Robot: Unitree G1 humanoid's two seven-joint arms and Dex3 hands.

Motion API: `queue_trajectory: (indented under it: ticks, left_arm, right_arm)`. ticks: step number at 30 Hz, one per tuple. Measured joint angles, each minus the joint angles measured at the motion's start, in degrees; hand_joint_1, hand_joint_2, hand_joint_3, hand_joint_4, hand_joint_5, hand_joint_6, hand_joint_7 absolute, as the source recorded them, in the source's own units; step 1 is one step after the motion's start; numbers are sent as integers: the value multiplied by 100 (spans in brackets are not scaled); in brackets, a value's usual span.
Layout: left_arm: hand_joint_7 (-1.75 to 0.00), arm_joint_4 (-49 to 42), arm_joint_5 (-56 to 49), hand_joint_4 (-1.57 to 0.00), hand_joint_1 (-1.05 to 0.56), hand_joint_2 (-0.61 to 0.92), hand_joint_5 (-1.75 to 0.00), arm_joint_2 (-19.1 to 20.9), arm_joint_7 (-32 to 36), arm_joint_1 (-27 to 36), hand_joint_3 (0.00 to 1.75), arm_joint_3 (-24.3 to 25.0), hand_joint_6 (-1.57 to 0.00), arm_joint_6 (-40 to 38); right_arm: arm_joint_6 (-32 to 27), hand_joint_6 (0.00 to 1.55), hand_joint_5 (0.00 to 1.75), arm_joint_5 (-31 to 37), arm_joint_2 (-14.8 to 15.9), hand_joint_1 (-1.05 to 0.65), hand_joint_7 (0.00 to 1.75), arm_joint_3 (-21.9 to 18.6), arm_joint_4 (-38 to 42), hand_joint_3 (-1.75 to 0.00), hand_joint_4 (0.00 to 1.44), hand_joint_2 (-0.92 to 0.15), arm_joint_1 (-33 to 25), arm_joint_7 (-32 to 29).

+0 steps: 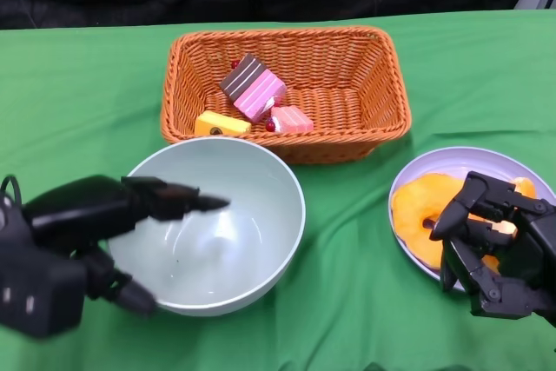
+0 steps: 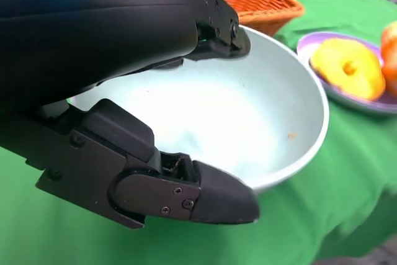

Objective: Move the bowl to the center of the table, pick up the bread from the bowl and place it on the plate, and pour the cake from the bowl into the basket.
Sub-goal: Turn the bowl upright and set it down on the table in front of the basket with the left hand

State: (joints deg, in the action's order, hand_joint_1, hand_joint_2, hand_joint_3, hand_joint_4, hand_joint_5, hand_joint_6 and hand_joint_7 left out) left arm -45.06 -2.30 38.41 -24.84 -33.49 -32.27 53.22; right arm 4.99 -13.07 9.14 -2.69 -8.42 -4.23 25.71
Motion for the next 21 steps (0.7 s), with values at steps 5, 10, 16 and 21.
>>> queue_trajectory:
  ticks: [5, 10, 16, 21]
  left_arm:
    - [-6, 936, 2340, -25, -100, 92, -11, -42, -2088, 368, 57, 796, -20, -2144]
    - [-11, 2438, 3730, -58, -58, 92, -27, -310, -2279, 1343, 20, 2031, -52, -4229]
    - [-37, 4031, 3779, -73, -9, 92, -109, -1332, -614, 2672, 43, 3005, -92, -5000]
    - [-125, 4754, 3639, -69, -7, 92, -160, -1824, -19, 3215, 59, 3444, -74, -5286]
  right_arm:
    - [0, 63, 173, 36, 0, -13, 154, 54, 1, -114, 77, -57, 0, -2]
    - [19, 66, 169, 57, -3, -12, 148, 70, 4, -111, 78, -56, -1, -69]
    - [118, 66, 166, 91, -44, -9, 143, 104, -1, -110, 78, -57, -33, -208]
    - [315, 67, 165, 101, -107, -9, 139, 130, 0, -111, 77, -54, -47, -235]
